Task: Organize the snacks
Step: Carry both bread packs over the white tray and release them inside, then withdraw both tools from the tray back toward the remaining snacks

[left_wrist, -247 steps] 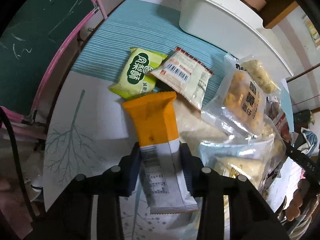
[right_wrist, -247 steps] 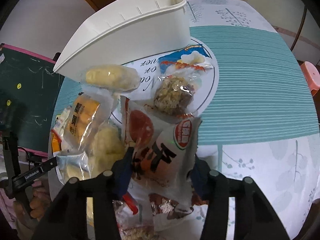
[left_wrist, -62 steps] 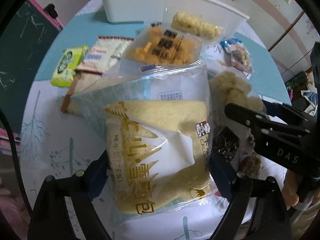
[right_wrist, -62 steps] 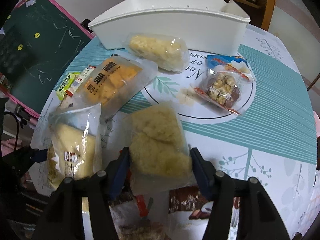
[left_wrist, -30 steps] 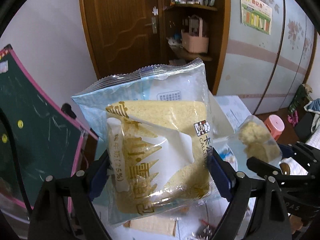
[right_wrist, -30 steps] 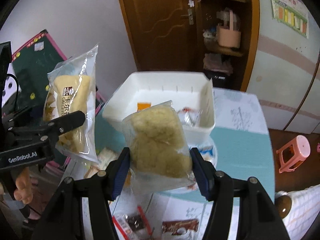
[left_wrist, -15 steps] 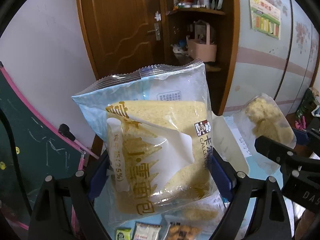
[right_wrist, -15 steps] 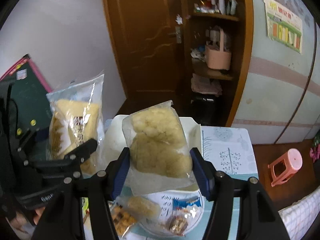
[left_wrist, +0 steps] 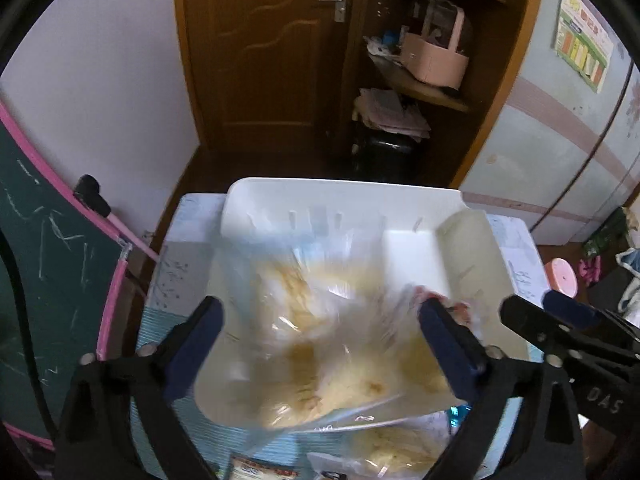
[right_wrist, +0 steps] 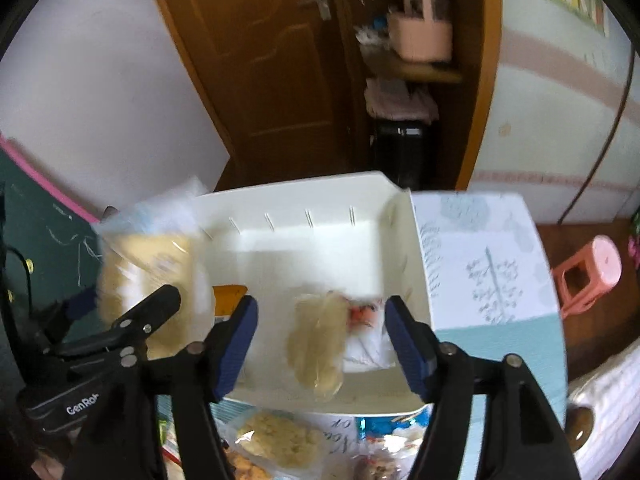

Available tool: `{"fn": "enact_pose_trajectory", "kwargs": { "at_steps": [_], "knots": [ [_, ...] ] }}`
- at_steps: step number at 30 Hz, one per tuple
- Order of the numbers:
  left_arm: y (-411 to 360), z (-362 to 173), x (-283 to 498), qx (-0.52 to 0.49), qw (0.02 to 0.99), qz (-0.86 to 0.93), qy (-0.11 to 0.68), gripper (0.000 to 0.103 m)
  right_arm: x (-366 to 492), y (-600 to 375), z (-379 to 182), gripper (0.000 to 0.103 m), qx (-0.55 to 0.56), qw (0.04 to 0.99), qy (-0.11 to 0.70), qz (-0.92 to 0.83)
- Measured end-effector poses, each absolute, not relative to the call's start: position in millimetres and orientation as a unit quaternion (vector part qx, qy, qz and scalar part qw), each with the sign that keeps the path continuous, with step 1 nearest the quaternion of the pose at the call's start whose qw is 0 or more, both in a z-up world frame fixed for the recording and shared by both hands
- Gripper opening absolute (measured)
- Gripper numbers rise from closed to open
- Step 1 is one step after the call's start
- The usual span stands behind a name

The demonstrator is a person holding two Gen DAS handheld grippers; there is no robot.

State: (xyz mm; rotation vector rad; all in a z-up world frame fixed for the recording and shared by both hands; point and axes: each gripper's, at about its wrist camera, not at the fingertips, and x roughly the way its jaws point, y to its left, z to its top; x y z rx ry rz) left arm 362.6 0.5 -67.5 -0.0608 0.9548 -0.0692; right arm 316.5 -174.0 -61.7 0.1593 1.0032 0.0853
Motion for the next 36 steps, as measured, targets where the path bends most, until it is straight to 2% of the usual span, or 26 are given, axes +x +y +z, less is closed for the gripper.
{"fn": "enact_pose_trajectory", "kwargs": {
  "at_steps": [2,4,17,27,36],
  "knots": [
    [4,-68,360,-0.026,0.893,-0.031,0.448,0.103,317,-177,-67,0.080,0.085,0.870,0.484,0.041],
    [5,-67,361,-0.030,0.892,-0.033,0.450,0.103,316,-176,-68,0.083,0.078,0.871,0.484,0.033],
    [4,-45,323,-0.032,0.892,-0.049,0.448,0.103,296,-178,-59,0.083,0.073,0.875,0.477,0.029],
    [-5,-9,293,-0.016,0.901,-0.064,0.428,0.103,268,-180,-33,0.083,0.061,0.885,0.462,0.015],
    [-7,19,270,-0.011,0.894,-0.072,0.443,0.103,244,-182,-6,0.083,0.055,0.890,0.453,0.011]
  ]
}}
